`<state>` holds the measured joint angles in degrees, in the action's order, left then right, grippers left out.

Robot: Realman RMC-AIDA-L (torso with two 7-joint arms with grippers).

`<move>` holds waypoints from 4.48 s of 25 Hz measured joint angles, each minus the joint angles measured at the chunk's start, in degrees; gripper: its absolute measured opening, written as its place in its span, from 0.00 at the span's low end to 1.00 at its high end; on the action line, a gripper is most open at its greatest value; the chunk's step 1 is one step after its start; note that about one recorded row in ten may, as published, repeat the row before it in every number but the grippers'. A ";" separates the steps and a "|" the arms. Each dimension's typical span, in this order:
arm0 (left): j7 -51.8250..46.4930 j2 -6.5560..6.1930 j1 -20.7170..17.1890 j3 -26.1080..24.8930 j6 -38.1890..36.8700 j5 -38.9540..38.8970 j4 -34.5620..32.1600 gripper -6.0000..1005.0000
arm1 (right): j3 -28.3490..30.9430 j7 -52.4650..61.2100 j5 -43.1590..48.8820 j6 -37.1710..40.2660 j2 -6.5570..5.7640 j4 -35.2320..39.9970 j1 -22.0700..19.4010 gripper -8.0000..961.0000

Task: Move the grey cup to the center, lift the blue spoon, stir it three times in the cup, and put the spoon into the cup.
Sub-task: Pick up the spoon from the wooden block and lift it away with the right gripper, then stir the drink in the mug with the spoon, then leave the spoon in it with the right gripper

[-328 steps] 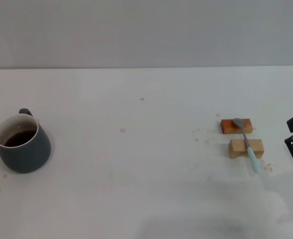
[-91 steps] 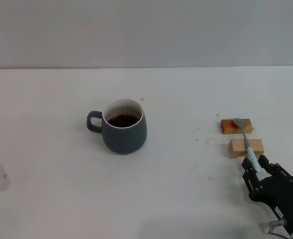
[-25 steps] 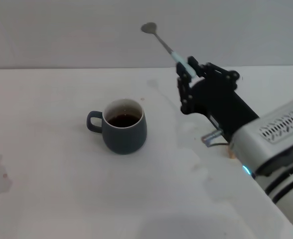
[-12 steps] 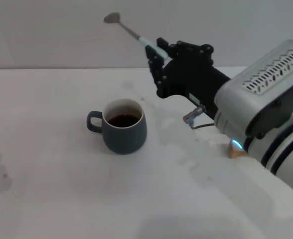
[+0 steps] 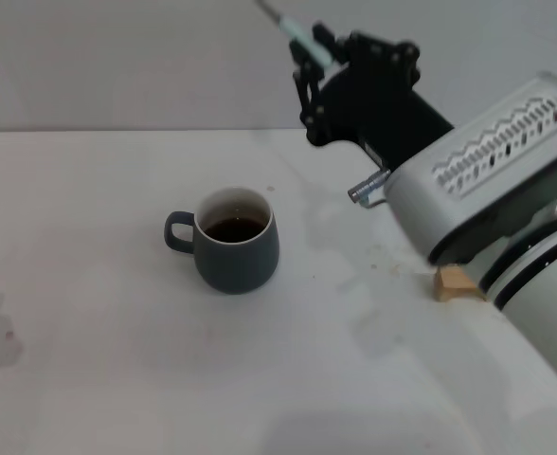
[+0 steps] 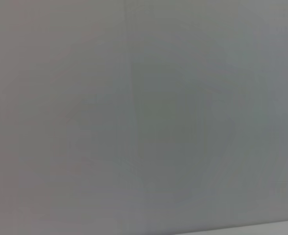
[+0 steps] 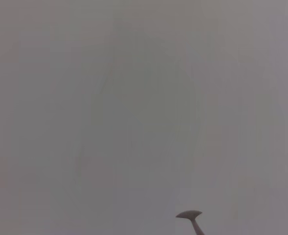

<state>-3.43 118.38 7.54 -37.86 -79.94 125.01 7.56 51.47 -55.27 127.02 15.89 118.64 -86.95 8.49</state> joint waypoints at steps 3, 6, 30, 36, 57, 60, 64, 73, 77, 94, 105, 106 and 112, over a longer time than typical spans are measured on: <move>0.00 0.00 0.03 0.06 0.02 -0.03 0.00 0.00 | -4.52 0.50 4.12 10.72 0.07 4.19 2.35 0.17; 0.00 0.00 0.03 0.07 0.05 -0.12 -0.01 0.00 | -10.52 4.82 8.44 25.26 0.00 11.77 7.14 0.17; 0.00 0.00 -0.15 0.06 0.03 0.15 -0.10 0.00 | 0.03 36.22 32.78 -6.13 -1.75 -4.88 8.11 0.17; 0.00 -0.03 -0.25 0.06 -0.31 0.15 -0.05 0.00 | 9.88 38.92 30.49 -39.69 0.45 -18.89 9.58 0.17; 0.00 -0.18 -0.44 -0.35 -1.81 0.03 -0.09 0.00 | 27.52 48.02 24.99 -94.85 0.32 -28.94 21.57 0.17; 0.00 -0.18 -0.40 -0.38 -1.81 -0.03 -0.10 0.00 | 27.54 48.41 25.71 -96.50 0.40 -29.05 21.51 0.17; 0.00 -0.18 -0.39 -0.38 -1.79 -0.03 -0.10 0.00 | 27.37 48.52 26.74 -96.90 0.43 -28.28 20.53 0.17; 0.00 -0.18 -0.43 -0.38 -1.66 -0.16 -0.09 0.00 | 25.25 47.94 27.09 -92.68 0.41 -23.85 19.13 0.17; 0.00 -0.18 -0.43 -0.38 -1.61 -0.21 -0.09 0.00 | 22.79 47.79 27.08 -89.93 0.37 -19.55 20.07 0.17; 0.00 -0.17 -0.43 -0.38 -1.46 -0.20 -0.19 0.00 | 19.53 47.01 26.60 -81.66 0.52 -10.77 22.78 0.17; 0.00 -0.17 -0.43 -0.38 -1.76 -0.20 -0.54 0.00 | 16.92 46.95 26.41 -78.38 0.54 -5.97 24.39 0.17; 0.00 -0.17 -0.49 -0.37 -1.82 -0.20 -0.56 0.00 | 16.50 46.93 26.39 -77.52 0.54 -4.87 24.70 0.17; 0.00 -0.17 -0.54 -0.23 -1.91 -0.21 -0.62 0.00 | 16.20 46.30 24.38 -75.28 0.49 -1.50 25.85 0.17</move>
<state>-3.43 118.21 7.01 -38.08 -81.84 124.80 6.94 67.67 -8.97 151.40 -59.39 119.13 -88.45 34.34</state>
